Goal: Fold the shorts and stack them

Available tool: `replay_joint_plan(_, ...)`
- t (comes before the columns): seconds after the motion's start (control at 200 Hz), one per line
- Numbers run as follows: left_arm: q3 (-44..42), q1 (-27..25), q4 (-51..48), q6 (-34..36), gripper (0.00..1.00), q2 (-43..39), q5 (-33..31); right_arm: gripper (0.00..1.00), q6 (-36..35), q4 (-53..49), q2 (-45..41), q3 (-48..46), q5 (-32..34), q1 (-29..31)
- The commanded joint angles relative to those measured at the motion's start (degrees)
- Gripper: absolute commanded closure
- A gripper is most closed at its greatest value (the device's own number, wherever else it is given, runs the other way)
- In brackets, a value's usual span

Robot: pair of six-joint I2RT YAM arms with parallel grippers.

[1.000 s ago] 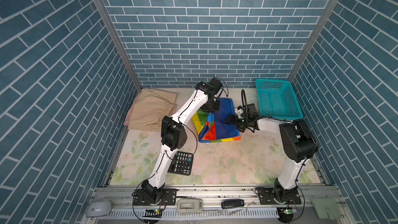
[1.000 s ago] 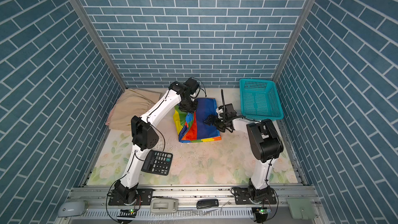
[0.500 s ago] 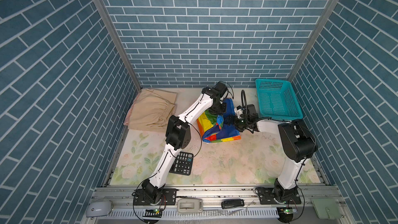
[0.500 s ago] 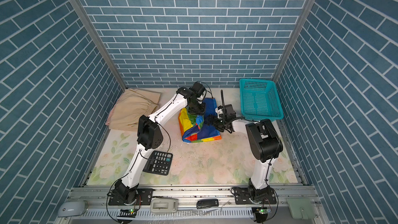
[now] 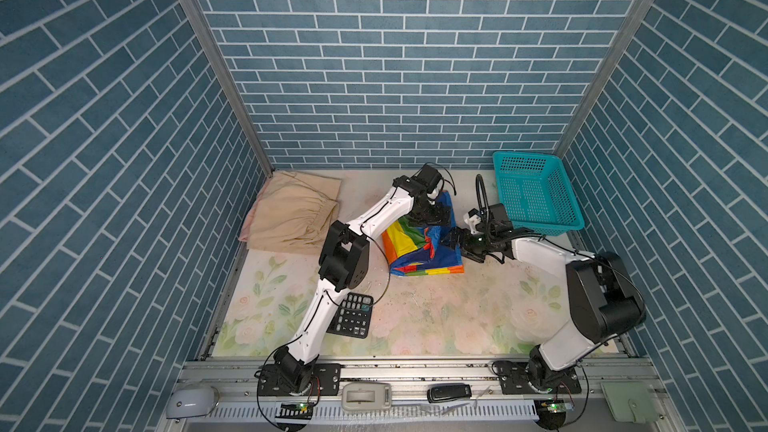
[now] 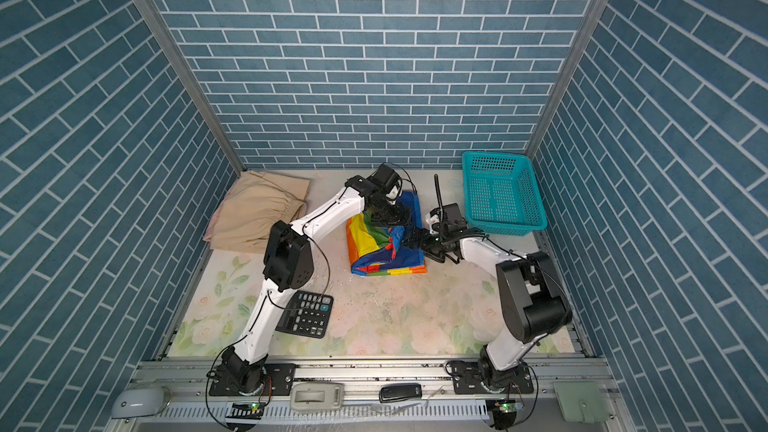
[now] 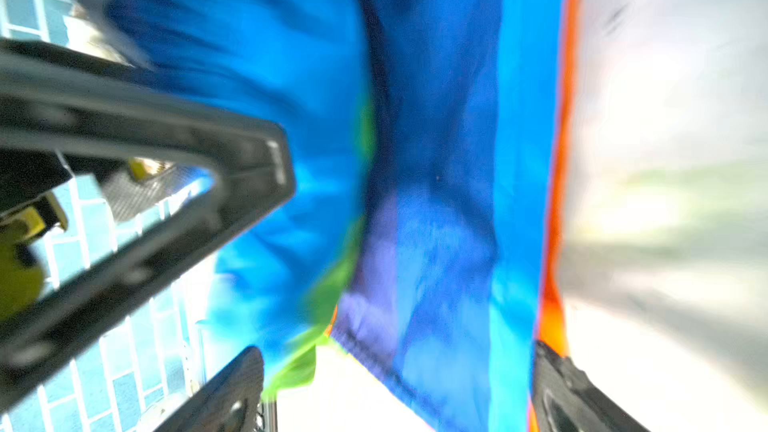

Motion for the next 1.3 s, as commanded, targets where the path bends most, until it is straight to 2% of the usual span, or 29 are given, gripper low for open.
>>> replay_joint_plan(0.0, 0.07, 1.50, 4.95, 2.70, 0.00, -12.75, -1.29, 0.01, -7.00, -9.57, -5.09, 3.56, 6.60, -0.67)
replay_joint_plan(0.075, -8.20, 3.64, 10.52, 1.78, 0.01, -20.15, -0.87, 0.01, -9.00, -12.03, -5.30, 6.46, 9.30, -0.50)
replay_joint_plan(0.22, -34.23, 9.52, 30.17, -6.33, 0.00, -33.71, 4.62, 0.01, -10.85, -13.77, -0.57, 13.16, 13.26, 1.96)
replay_joint_plan(0.325, -47.60, 11.74, 40.34, -11.72, 0.00, -37.90, 6.63, 0.01, -12.48, -16.92, 8.27, 21.98, 18.06, 6.14)
replay_joint_plan(0.45, -57.73, 12.32, 50.45, -18.41, 0.00, -40.15, 7.94, 0.01, -13.49, -19.39, 17.91, 32.36, 21.31, 9.45)
replay_joint_plan(0.52, -60.88, 12.34, 53.10, -20.57, 0.00, -40.96, 7.80, 0.02, -15.04, -22.50, 22.90, 38.36, 23.44, 10.81)
replay_joint_plan(0.6, -64.24, 12.33, 56.55, -23.40, 0.00, -41.41, 8.13, 0.09, -16.24, -25.69, 27.48, 43.50, 26.22, 11.63)
replay_joint_plan(0.755, -70.63, 11.70, 63.71, -28.60, 0.01, -41.24, 7.86, 0.33, -16.98, -27.08, 31.39, 47.34, 31.66, 11.03)
replay_joint_plan(0.97, -73.71, 6.81, 68.64, -32.30, 0.01, -35.59, 7.63, 0.60, -16.82, -27.21, 37.60, 52.78, 29.10, 7.24)
replay_joint_plan(1.155, -77.32, 5.31, 71.09, -33.41, 0.00, -32.97, 6.24, 0.62, -16.77, -28.01, 42.38, 56.27, 26.45, 4.22)
replay_joint_plan(1.29, -79.63, 4.41, 72.94, -34.15, 0.00, -30.90, 6.23, 0.59, -17.35, -28.06, 44.04, 56.83, 25.50, 2.66)
